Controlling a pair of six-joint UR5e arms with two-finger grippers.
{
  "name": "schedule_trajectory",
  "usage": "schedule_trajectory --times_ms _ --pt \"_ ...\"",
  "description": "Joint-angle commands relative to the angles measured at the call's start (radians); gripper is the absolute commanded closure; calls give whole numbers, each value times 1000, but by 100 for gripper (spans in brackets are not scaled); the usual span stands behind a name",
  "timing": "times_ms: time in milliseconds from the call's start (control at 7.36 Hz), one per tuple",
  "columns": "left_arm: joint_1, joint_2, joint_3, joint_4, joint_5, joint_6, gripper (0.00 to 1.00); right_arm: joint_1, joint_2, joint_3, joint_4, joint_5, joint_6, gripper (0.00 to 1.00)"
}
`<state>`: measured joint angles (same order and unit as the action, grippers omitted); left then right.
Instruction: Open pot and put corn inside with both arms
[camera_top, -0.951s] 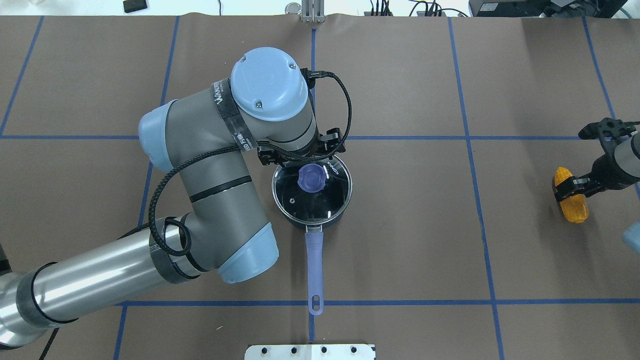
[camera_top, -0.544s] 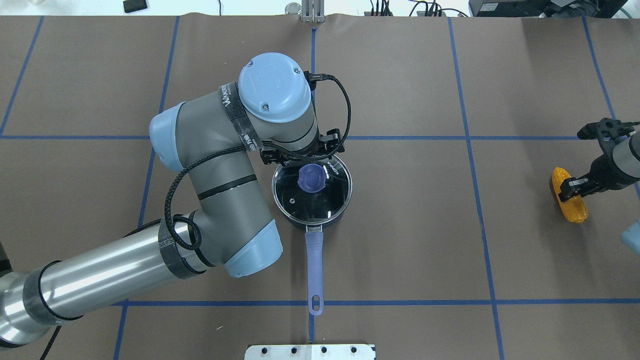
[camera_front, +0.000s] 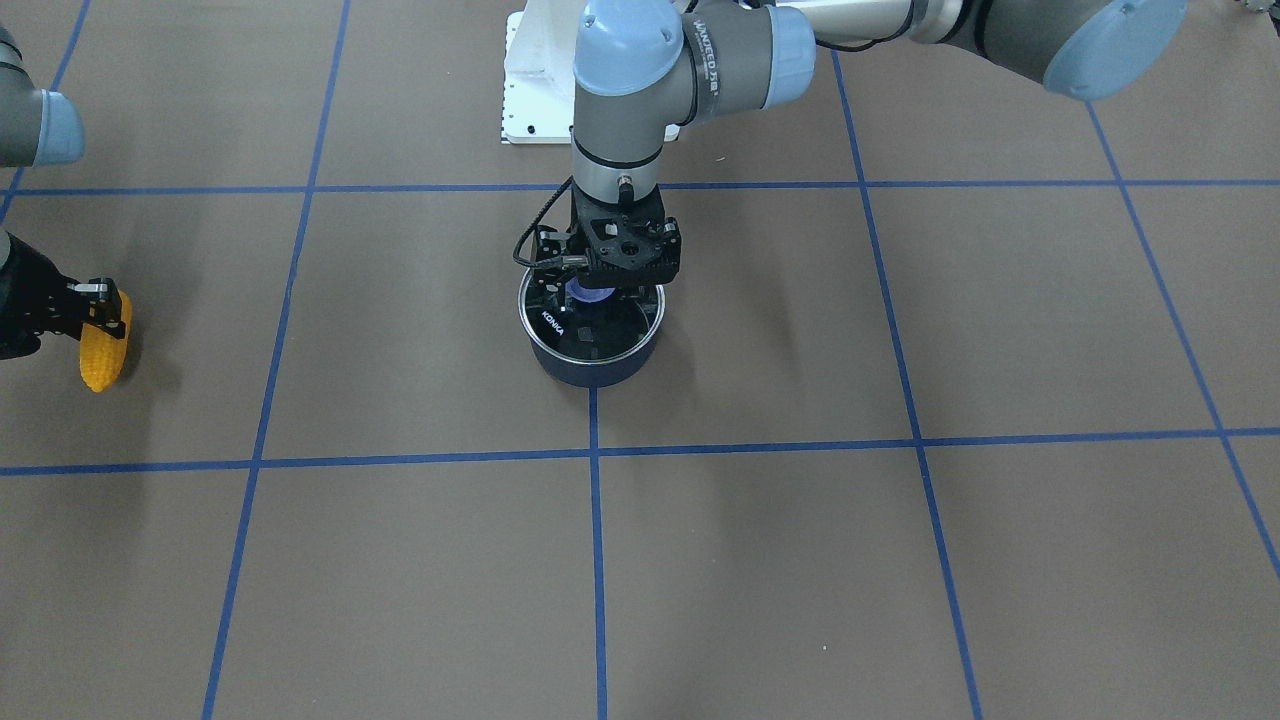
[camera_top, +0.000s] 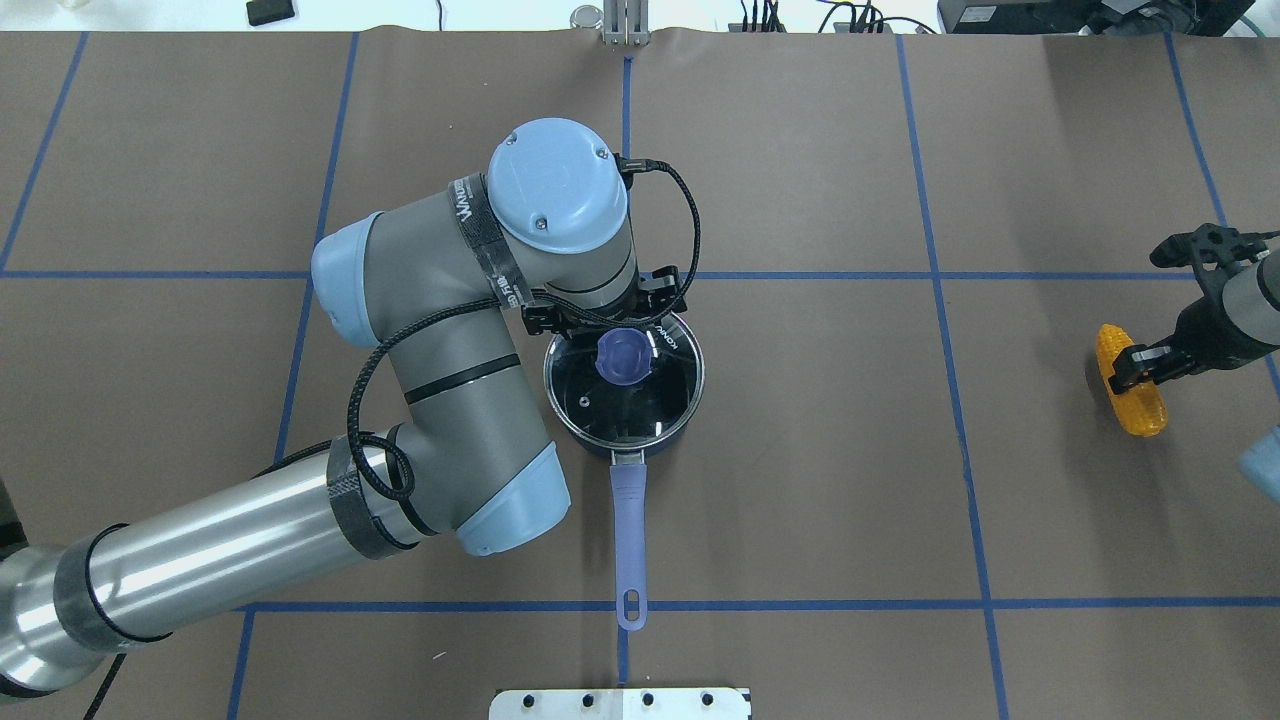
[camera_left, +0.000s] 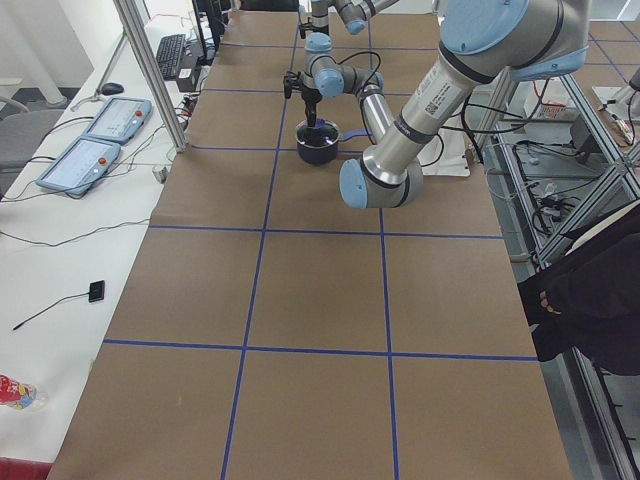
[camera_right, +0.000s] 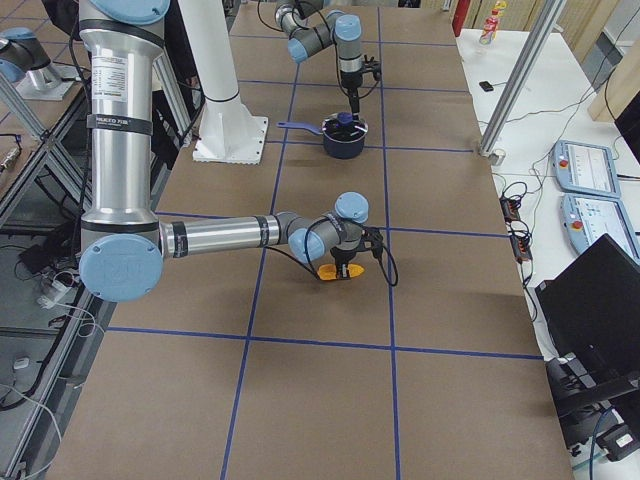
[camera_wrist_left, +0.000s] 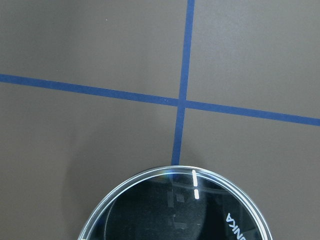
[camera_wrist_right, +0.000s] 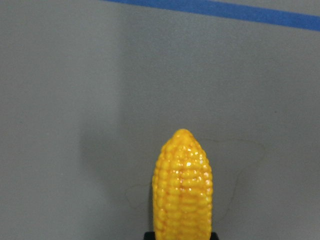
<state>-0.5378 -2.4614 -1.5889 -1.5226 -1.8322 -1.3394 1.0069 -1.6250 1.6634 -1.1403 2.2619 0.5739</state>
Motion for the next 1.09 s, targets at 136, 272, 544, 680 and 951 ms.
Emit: schedule_trajectory --times_ms 136,272,544,680,951 --pt "44 1 1 -1 21 2 9 58 33 7 -33 68 0 83" --pt "44 1 3 1 21 3 22 62 40 7 -41 70 0 83" --pt "42 2 12 -1 21 6 48 71 59 10 -44 96 0 83" --pt "42 1 7 1 21 14 56 76 68 18 -59 97 1 83" --pt "18 12 -76 27 8 44 57 76 150 57 -199 96 15 83"
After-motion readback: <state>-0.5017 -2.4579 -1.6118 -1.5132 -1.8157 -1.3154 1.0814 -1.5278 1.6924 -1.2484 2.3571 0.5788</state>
